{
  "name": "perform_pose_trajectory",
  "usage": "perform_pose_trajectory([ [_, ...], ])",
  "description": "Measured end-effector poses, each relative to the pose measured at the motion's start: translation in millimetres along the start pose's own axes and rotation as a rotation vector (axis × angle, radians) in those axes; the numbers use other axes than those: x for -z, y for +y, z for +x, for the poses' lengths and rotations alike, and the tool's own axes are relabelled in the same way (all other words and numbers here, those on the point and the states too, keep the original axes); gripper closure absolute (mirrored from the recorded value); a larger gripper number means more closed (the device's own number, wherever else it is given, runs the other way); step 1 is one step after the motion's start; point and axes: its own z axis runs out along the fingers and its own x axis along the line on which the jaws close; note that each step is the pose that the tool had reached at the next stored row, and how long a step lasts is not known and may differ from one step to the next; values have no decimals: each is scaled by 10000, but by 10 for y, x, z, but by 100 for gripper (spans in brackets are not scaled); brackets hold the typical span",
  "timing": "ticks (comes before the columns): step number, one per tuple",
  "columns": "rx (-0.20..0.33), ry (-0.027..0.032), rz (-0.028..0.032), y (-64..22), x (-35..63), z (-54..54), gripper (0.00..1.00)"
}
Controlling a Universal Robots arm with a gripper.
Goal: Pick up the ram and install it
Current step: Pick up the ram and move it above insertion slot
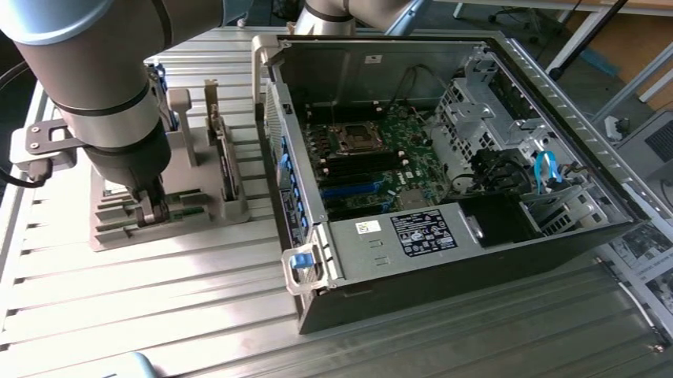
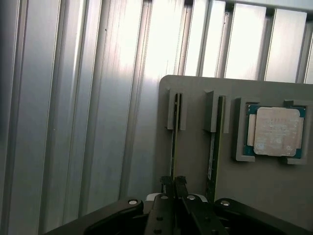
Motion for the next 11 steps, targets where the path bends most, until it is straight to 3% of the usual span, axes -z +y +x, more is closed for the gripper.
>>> perform_pose_trajectory([
  [11, 1, 17, -3, 0, 27, 0, 87],
])
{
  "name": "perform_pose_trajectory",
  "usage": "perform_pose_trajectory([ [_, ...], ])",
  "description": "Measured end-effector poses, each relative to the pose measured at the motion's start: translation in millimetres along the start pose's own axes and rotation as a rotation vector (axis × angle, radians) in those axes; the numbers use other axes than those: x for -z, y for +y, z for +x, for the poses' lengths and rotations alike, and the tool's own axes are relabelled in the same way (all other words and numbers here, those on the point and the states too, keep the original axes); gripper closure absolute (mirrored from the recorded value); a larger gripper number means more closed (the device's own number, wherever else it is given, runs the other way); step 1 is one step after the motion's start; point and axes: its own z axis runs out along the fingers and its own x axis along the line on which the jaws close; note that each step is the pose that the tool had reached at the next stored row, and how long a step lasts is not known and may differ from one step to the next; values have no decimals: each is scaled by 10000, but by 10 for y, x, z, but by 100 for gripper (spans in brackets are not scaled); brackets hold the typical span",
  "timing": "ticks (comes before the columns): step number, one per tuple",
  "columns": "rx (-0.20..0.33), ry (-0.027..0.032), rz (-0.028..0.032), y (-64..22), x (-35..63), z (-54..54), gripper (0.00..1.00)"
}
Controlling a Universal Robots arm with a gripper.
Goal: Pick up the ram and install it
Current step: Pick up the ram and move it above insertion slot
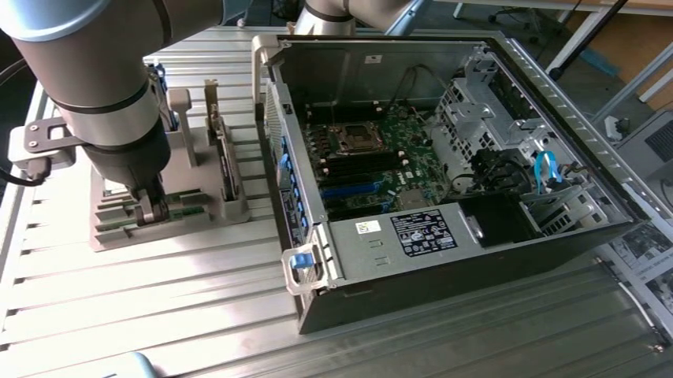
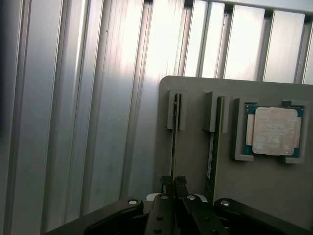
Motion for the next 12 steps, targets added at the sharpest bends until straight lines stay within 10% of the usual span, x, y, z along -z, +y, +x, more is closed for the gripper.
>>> perform_pose_trajectory([
  [12, 0, 6, 0, 0, 47, 0, 87],
])
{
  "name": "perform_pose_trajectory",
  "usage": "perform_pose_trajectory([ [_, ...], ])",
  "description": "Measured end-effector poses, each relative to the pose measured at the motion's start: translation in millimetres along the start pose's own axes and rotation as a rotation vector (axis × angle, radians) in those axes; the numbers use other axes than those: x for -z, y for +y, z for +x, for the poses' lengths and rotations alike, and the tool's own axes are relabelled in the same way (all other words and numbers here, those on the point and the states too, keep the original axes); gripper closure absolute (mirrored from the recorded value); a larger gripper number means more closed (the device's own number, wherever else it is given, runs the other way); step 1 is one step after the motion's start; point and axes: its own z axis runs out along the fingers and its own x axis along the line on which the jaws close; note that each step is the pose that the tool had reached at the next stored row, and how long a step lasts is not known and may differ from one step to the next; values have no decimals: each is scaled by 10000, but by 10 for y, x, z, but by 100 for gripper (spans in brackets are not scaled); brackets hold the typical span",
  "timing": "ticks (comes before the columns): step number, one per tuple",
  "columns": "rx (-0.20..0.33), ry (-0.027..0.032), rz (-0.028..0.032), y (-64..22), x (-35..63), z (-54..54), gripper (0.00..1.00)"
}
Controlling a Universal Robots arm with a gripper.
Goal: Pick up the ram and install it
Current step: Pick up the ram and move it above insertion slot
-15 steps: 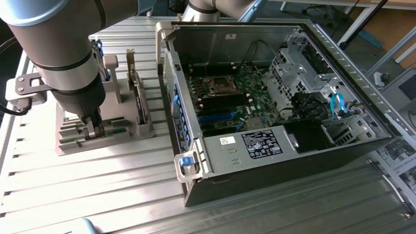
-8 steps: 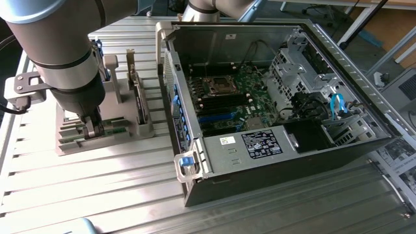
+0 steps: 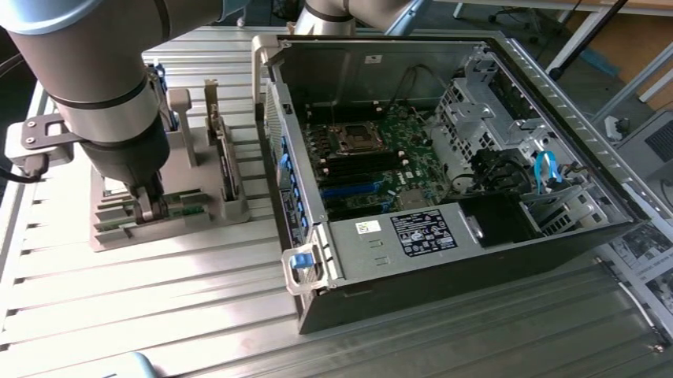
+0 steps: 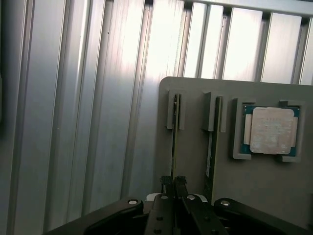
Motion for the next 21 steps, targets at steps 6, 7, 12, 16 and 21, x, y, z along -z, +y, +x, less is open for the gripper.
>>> perform_pose_trajectory([
  [6, 0, 4, -1, 0, 32, 1, 87],
  [7, 0, 3, 0, 0, 38, 1, 87],
  [12, 0, 2, 0, 0, 74, 1, 87],
  [16, -1, 3, -2, 1, 110, 1, 87],
  [21, -1, 3, 0, 0, 161, 2, 87],
])
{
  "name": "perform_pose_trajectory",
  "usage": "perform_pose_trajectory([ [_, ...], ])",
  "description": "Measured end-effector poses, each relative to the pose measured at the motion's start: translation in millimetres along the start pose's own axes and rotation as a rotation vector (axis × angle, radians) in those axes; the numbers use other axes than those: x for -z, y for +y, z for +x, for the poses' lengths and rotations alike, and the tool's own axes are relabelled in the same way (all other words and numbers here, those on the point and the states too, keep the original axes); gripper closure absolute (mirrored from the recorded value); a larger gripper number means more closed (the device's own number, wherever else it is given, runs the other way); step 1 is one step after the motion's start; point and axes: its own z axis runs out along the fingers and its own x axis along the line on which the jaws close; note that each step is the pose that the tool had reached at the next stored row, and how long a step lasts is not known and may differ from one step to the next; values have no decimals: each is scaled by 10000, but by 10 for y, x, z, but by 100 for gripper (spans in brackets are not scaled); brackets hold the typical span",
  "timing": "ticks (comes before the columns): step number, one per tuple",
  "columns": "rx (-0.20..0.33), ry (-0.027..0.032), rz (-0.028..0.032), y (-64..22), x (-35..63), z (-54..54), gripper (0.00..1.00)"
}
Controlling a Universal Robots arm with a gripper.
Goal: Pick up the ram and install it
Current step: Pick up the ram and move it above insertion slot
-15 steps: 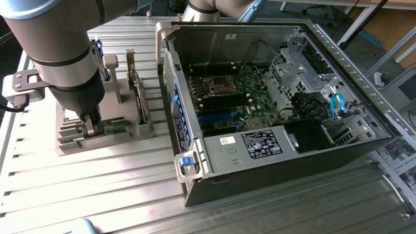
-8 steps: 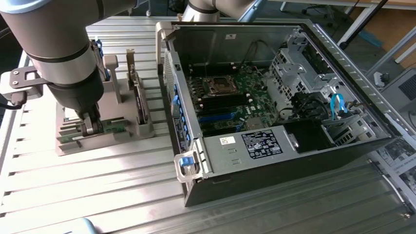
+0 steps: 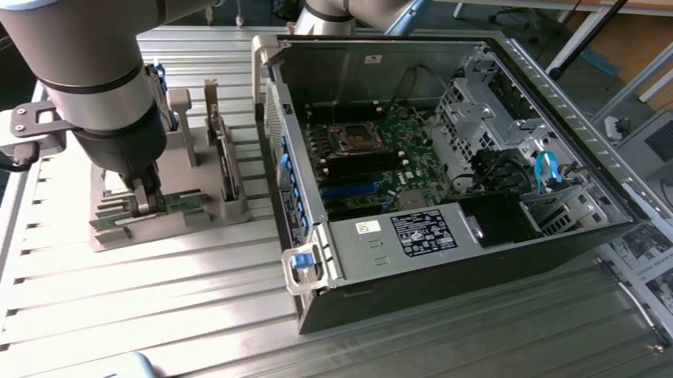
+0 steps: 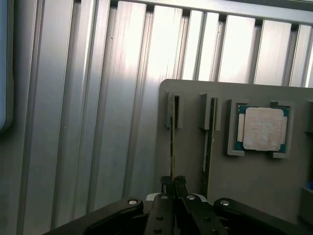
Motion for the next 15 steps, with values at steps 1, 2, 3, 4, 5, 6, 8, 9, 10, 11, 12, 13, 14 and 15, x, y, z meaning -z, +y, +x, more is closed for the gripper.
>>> perform_pose_trajectory([
  [1, 0, 0, -1, 0, 8, 0, 87],
  [2, 0, -1, 0, 0, 16, 0, 87],
  [3, 0, 0, 0, 0, 26, 0, 87],
  [4, 0, 0, 0, 0, 35, 1, 87],
  [5, 0, 0, -1, 0, 46, 1, 87],
  [6, 0, 0, 0, 0, 56, 1, 87],
  [8, 0, 0, 0, 0, 75, 1, 87],
  [9, 0, 0, 0, 0, 84, 1, 87],
  [10, 0, 0, 0, 0, 92, 1, 87],
  [11, 0, 0, 0, 0, 100, 1, 87],
  [12, 1, -1, 0, 0, 109, 2, 87],
  [13, 0, 0, 0, 0, 116, 2, 87],
  [14, 0, 0, 0, 0, 124, 2, 87],
  [15, 0, -1, 1, 0, 131, 2, 87],
])
